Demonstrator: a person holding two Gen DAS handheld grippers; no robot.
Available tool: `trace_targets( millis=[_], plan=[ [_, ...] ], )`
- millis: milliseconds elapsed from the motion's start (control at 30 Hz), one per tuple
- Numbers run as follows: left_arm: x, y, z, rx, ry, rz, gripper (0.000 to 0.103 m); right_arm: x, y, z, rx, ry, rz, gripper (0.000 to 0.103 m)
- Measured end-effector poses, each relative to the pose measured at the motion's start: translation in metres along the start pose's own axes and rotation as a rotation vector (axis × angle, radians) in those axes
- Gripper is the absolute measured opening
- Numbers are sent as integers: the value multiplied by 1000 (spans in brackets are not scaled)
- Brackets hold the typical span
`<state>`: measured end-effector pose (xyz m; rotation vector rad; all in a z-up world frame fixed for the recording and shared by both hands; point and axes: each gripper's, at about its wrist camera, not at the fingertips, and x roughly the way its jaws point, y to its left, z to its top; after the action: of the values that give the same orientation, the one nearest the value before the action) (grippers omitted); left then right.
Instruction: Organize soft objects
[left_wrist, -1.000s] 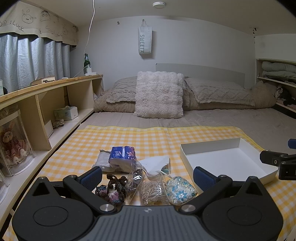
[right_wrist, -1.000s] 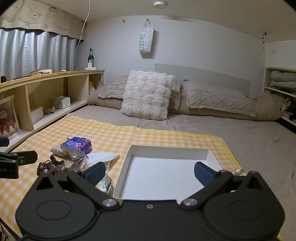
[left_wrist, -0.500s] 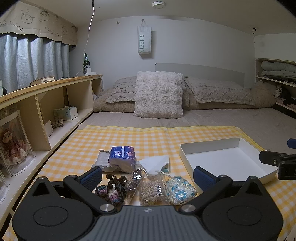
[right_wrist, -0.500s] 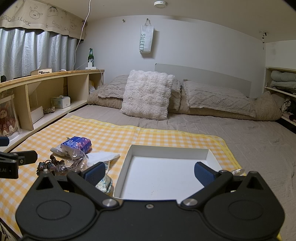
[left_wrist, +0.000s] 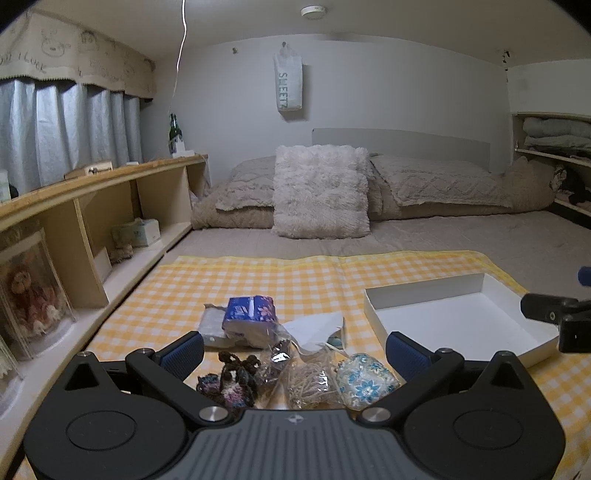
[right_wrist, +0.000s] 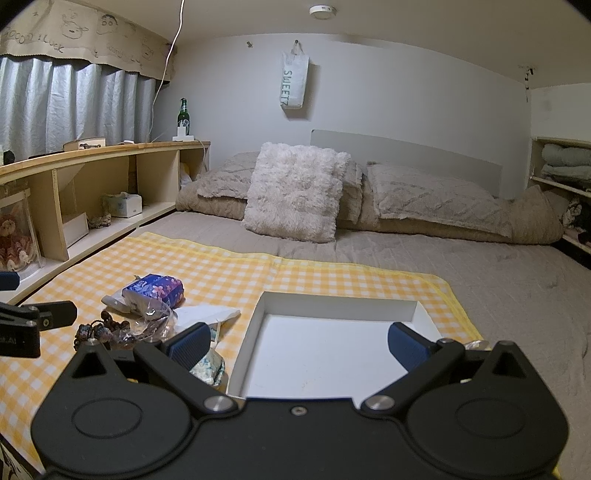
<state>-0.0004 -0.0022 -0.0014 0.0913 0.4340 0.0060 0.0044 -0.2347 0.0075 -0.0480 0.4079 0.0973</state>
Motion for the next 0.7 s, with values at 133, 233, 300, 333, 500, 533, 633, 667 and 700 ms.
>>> trace_targets(
  millis=[133, 233, 300, 333, 500, 533, 633, 667, 700],
  plan=[
    [-3, -10, 2, 25, -18, 6, 103, -2, 8, 4, -18, -40, 20, 103],
    [-8, -7, 9, 31, -39, -2, 103, -5, 8, 14, -29, -75, 44, 103],
    [-10, -3, 16, 25, -50, -1, 103, -7, 6, 25, -26, -95, 76, 103],
    [-10, 0, 20, 17, -56, 2, 103, -8, 5, 30, -21, -102, 91, 103],
    [-10, 14, 40, -47, -62, 52, 103, -4, 4, 59, -47, -134, 147, 103],
    [-10, 15, 44, -47, -67, 63, 103, -1, 7, 65, -68, -141, 147, 103],
    [-9, 21, 59, -12, -108, 89, 103, 10, 13, 79, -106, -149, 159, 103],
    [-7, 21, 64, 0, -116, 99, 103, 16, 14, 85, -113, -143, 170, 103],
    [-4, 23, 69, 9, -122, 108, 103, 22, 16, 90, -117, -134, 180, 103]
  ],
)
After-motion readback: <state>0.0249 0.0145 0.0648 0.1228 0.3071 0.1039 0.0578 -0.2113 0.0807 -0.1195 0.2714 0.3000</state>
